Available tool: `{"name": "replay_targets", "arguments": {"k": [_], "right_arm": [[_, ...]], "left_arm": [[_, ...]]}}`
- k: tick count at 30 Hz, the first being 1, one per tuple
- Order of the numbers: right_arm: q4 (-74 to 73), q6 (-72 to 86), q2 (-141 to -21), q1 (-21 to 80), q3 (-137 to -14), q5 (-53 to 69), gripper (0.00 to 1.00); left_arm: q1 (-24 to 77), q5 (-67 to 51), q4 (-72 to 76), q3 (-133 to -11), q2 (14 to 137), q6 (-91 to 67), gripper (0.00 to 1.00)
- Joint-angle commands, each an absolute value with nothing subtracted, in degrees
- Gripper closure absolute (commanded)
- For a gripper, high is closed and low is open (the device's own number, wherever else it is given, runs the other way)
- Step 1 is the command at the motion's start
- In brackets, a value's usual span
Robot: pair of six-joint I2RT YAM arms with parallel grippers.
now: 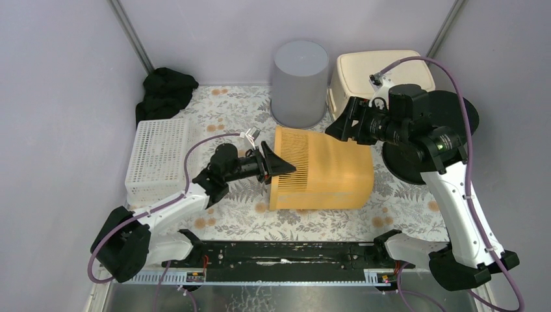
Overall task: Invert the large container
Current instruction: Turn the container upside down at the center of the board.
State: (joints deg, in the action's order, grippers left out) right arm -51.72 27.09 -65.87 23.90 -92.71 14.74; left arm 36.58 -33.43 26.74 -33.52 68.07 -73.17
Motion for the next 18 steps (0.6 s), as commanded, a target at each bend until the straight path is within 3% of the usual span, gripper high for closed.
{"name": "replay_targets", "arguments": {"k": [1,6,9,18], "right_arm": [[-48.5,27.5,-65.8,24.1,-92.9,17.1,0.26],[-47.9,27.5,-66.0,24.0,-92.4,17.6,0.26],[-47.4,27.6,-65.9,24.1,-91.6,17.9,0.26],[-46.5,27.2,-65.9,24.1,-90.8,18.1,0.25]], "left_arm": [[35.7,-35.9,24.3,-35.4,66.7,-69.2,0.25],[35.7,-35.7,17.7,-38.5,65.9,-64.6,0.13],[35.8,-36.3,14.4,-40.3,65.9,-62.7,0.00],[35.7,-35.1,9.2,-41.6,65.4,-58.1,0.00]]}}
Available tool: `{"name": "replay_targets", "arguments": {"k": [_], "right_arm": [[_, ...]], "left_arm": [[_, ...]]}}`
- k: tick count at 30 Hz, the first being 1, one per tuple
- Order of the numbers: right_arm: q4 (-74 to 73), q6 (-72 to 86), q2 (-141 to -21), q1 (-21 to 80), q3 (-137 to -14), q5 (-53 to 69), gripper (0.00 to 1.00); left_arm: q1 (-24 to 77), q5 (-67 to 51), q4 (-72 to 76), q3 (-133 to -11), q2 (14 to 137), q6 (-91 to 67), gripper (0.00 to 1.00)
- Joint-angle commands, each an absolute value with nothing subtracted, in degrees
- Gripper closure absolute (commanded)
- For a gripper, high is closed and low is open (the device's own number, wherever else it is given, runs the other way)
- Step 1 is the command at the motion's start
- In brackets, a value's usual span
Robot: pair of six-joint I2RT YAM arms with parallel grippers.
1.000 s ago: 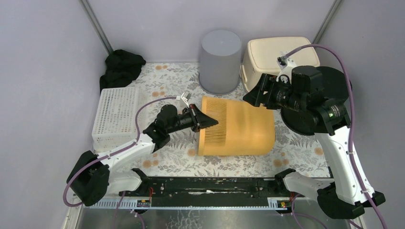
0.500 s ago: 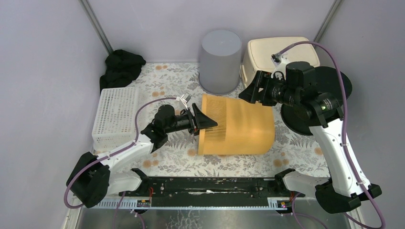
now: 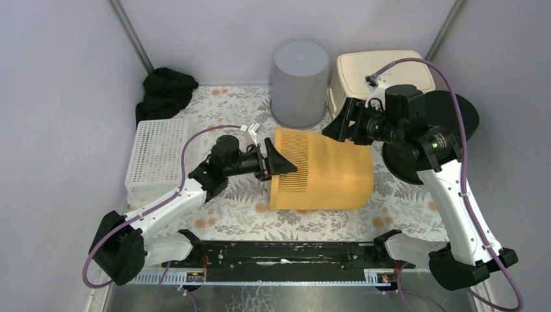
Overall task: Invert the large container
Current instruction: Turn the container upside down at the center of the board.
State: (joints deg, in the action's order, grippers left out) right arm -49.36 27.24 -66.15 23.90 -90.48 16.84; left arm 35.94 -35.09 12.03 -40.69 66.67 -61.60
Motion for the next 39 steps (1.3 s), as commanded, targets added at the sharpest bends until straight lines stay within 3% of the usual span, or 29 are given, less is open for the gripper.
{"name": "replay_targets", "arguments": {"k": [1,28,30,34,39], "right_arm": [[-46.3,27.2,-65.8,24.0,-90.6,18.1,0.26],[-45.1,27.3,-63.0,24.0,-86.4,17.7,0.24],[-45.2,27.3,-62.8,24.1,-86.3,17.7,0.24],[-45.4,27.2,-62.5,24.0,-86.5,17.7,0.24],[-45.4,27.3,-61.9,24.1,-85.9,17.7,0.24]], "left_arm": [[35.7,-35.1,9.3,-41.5,65.3,-58.1,0.00],[35.7,-37.9,8.4,-45.0,70.1,-56.7,0.01],[35.8,-38.7,10.0,-44.6,70.8,-56.8,0.07],[35.8,-40.9,14.3,-43.6,72.5,-59.3,0.33],[35.8,-42.0,16.2,-43.5,73.6,-60.6,0.46]]}}
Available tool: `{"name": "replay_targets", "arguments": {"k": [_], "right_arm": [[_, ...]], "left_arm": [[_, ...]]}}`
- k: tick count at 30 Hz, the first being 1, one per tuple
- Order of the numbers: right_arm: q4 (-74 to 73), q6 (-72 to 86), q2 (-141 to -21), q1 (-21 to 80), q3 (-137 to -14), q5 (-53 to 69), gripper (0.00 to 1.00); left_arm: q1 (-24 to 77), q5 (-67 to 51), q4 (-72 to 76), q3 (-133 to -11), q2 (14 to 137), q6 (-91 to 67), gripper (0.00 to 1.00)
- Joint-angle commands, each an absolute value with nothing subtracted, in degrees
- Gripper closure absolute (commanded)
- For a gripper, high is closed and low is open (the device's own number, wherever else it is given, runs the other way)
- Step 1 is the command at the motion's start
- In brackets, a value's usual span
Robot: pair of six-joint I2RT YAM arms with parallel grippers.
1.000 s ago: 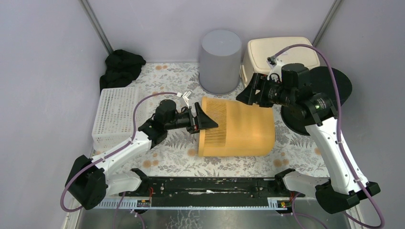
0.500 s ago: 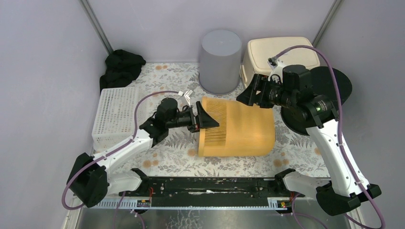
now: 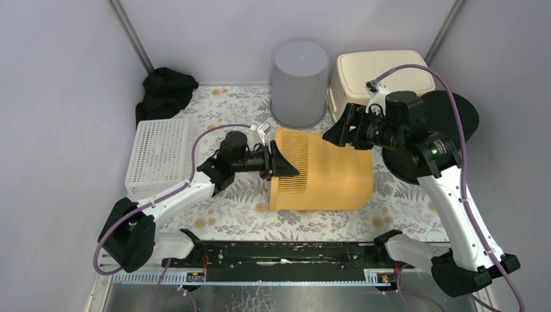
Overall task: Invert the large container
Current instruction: Turn the container upside down at the center of the board.
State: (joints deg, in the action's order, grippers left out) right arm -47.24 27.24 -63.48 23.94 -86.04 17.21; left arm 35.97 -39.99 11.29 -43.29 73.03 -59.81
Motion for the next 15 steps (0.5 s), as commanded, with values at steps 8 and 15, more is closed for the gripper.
{"name": "replay_targets", "arguments": {"k": [8,15], "right_arm": [[-45.3,27.4,-61.7,24.1,-85.1,18.0,0.24],[-45.2,27.5,-63.1,24.1,-85.8,18.6,0.24]], "left_arm": [[35.8,-43.4,15.4,-44.2,73.2,-60.9,0.53],[35.7,-45.9,12.7,-45.6,73.6,-60.4,0.85]]}}
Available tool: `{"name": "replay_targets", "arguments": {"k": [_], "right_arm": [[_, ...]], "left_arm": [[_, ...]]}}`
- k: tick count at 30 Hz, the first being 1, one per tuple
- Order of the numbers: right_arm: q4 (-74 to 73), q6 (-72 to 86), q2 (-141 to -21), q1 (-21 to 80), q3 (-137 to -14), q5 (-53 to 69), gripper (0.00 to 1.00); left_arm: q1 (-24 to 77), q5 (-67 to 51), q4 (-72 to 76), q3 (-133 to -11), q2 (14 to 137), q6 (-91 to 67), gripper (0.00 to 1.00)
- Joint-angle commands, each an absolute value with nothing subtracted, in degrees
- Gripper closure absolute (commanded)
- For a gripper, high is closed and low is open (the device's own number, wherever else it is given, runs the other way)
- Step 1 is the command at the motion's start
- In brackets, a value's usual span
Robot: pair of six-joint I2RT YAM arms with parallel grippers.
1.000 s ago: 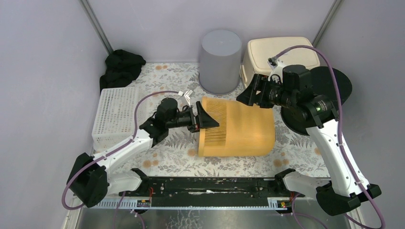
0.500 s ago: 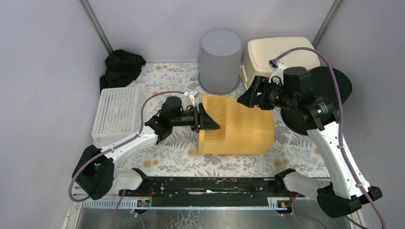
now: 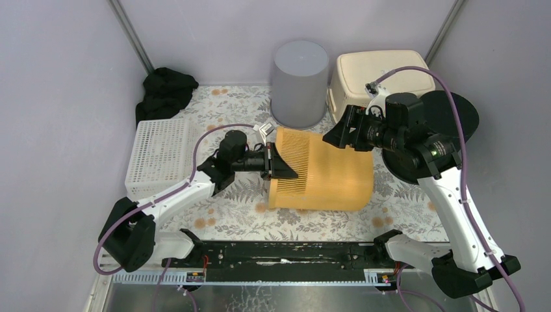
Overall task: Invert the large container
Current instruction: Turn the container upside down at the center of the board.
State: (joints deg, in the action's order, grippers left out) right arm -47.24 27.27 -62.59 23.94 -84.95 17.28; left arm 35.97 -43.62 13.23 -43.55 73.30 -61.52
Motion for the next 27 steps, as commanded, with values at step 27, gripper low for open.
{"name": "replay_targets", "arguments": {"k": [27], "right_arm": [[-53.2,25.2,-67.4,24.0,-101.7,16.0,0.24]], "left_arm": [[35.7,-48.3,76.5,-41.4,86.8,-92.1,1.00]]}}
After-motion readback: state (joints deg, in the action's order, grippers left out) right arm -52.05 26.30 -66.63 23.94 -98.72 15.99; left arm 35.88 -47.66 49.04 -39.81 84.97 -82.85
